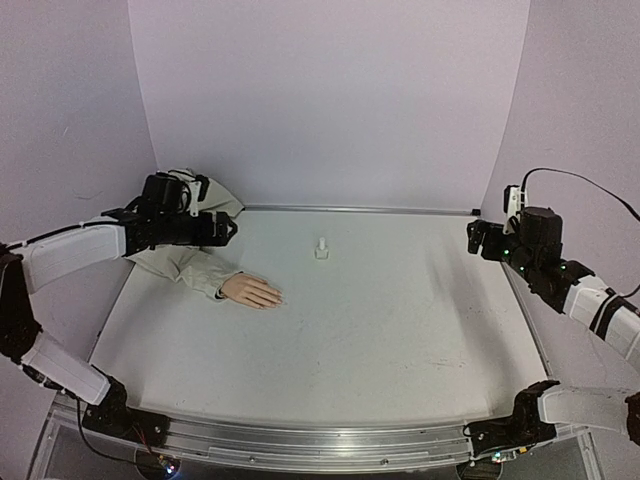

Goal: Paint the nails

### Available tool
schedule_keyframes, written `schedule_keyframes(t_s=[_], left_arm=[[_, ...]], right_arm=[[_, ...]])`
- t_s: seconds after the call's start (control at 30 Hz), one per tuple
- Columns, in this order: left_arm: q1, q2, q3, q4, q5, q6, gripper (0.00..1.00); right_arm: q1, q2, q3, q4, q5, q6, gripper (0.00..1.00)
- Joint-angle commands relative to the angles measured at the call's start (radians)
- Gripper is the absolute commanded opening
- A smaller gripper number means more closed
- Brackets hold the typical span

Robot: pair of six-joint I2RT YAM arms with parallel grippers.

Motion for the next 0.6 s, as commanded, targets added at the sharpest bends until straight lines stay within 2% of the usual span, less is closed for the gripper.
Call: schedule_keyframes(t_s=[0.0,0.27,0.43,0.57], left_arm=[[-0.090,0.175,0.189,-0.051,0.096,-0.055,0.99],[-0.238,0.607,0.656,-0.231,0.106,-0.014,0.94],[-0.269,0.836,0.956,-0.370,0.088,0.020,0.90],[-0.277,0.971,1.137,-0.452,0.063,0.050,0.86]], right_arm=[[-0.009,0.008,0.031,0.045,-0.084,0.010,0.98],[-0.014,0.032,0.031,0.060,-0.180,0.024,0.98],[-0.014,0.034,0.040,0.065,-0.204,0.032,0.98],[-0.015,0.040,0.050,0.071,-0.234,0.040,0.98]])
